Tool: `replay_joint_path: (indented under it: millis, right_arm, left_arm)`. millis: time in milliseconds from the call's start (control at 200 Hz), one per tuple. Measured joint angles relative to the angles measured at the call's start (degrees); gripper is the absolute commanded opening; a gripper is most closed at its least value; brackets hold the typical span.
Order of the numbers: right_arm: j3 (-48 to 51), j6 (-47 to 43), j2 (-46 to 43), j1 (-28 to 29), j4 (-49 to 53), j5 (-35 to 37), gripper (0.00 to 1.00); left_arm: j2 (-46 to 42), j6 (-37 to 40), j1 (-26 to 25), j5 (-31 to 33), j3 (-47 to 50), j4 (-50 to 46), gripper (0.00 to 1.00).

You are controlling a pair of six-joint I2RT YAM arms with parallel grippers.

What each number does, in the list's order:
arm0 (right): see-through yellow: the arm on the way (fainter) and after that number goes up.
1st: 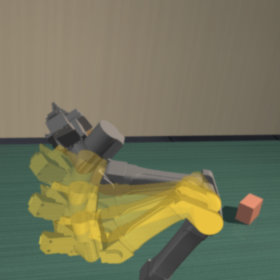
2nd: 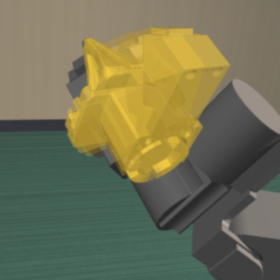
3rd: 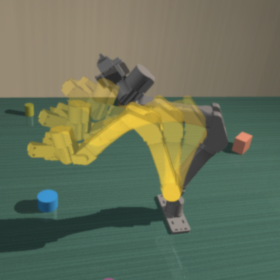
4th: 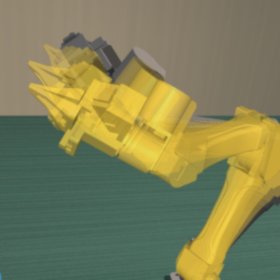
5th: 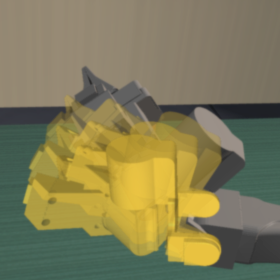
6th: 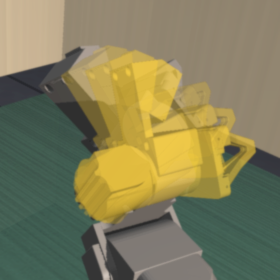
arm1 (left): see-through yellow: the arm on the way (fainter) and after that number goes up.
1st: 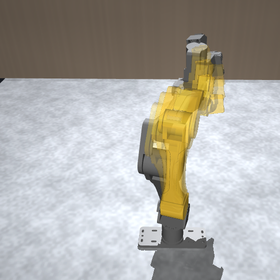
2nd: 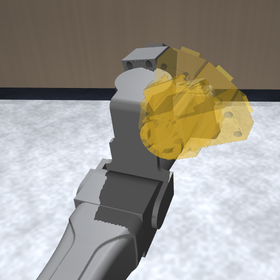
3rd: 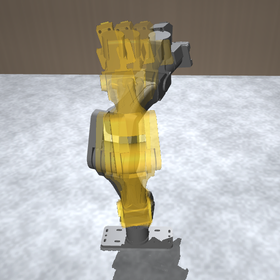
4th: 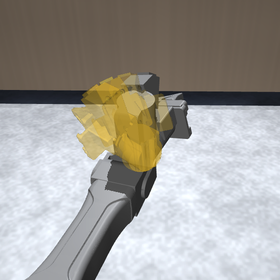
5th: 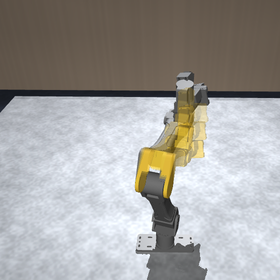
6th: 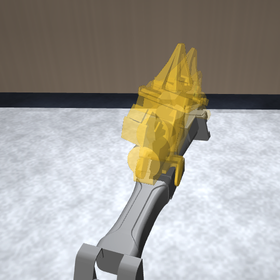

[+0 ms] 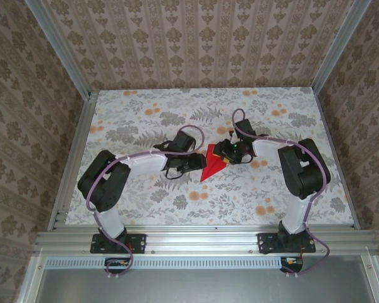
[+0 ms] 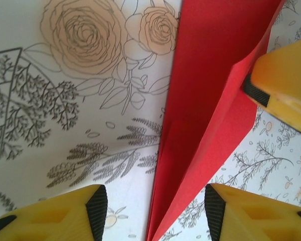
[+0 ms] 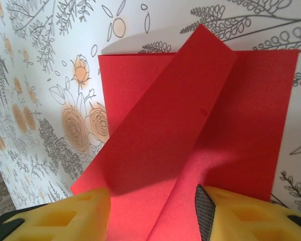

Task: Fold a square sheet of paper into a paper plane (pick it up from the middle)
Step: Pick up the paper from the center of the table.

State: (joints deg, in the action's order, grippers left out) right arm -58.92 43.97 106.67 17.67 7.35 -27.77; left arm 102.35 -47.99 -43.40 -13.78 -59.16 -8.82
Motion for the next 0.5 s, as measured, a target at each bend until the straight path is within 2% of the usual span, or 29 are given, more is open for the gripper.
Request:
replay_joint_path:
  millis: [330, 500]
  right_arm:
    - [0.0, 0.4, 1.1, 0.9, -4.7, -4.5, 0.43]
    - [0.0, 0.4, 1.3, 1.4, -6.8, -6.1, 0.39]
  left_arm:
    - [3.3, 0.0, 0.2, -0.1, -2.6, -1.9, 0.41]
    - [3.8, 0.0, 0.8, -0.2, -2.7, -2.5, 0.39]
